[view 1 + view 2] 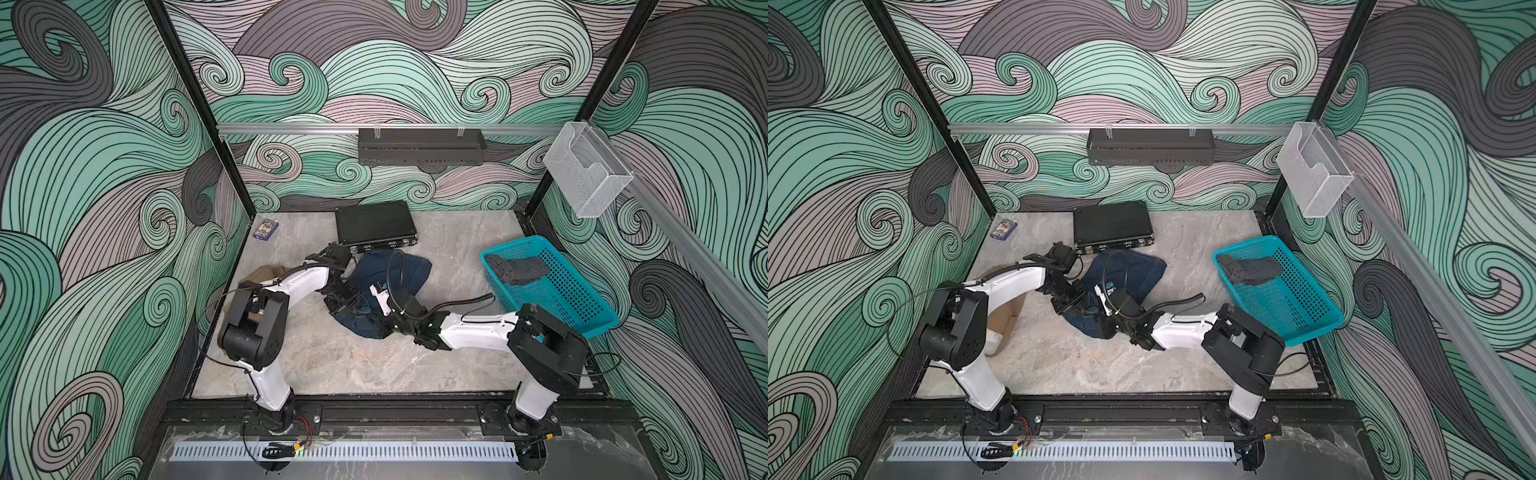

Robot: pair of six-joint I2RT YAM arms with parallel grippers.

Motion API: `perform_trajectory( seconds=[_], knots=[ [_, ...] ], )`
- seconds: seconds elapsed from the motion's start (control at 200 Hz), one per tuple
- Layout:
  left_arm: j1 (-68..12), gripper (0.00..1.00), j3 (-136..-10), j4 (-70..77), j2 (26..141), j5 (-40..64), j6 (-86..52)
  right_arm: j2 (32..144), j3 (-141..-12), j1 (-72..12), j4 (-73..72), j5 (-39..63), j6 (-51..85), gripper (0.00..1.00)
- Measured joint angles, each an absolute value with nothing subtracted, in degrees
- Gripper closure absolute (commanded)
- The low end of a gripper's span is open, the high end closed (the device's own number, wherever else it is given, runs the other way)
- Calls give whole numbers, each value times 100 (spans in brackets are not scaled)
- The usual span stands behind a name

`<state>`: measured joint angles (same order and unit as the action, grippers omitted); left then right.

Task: Roll up the skirts
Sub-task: Roll the skirt at the center of the board.

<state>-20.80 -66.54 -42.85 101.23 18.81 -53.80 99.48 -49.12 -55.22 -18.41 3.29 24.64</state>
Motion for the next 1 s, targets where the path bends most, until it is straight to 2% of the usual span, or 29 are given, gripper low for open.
perform_trajectory(
  seconds=[0.065,0.26,0.38,0.541,0.756,0.891,1.001],
  knots=[
    [-2095,75,-6938,-4388,10374,1861,-5288,10049,-4976,-5308,-1798,639,2641,100],
    [-2108,48,-7679,-4746,10718,1649,-4998,10514,-5103,-4672,-1603,1461,3385,100],
    [-2108,37,-8044,-4886,10663,1468,-4858,10698,-5218,-4397,-1559,2027,3809,100],
    [-2108,35,-7662,-4849,9948,1249,-4670,10901,-5452,-4180,-1347,2536,4106,100],
    [-2108,39,-5811,-4167,8313,1557,-4543,10973,-5527,-4093,-1243,2749,4248,100],
    [-2108,32,-4499,-3284,7697,1865,-4818,11008,-5524,-4062,-1269,2825,4313,100],
    [-2108,28,-3719,-2449,7620,2040,-5238,11043,-5522,-4036,-1310,2906,4379,100]
  ],
)
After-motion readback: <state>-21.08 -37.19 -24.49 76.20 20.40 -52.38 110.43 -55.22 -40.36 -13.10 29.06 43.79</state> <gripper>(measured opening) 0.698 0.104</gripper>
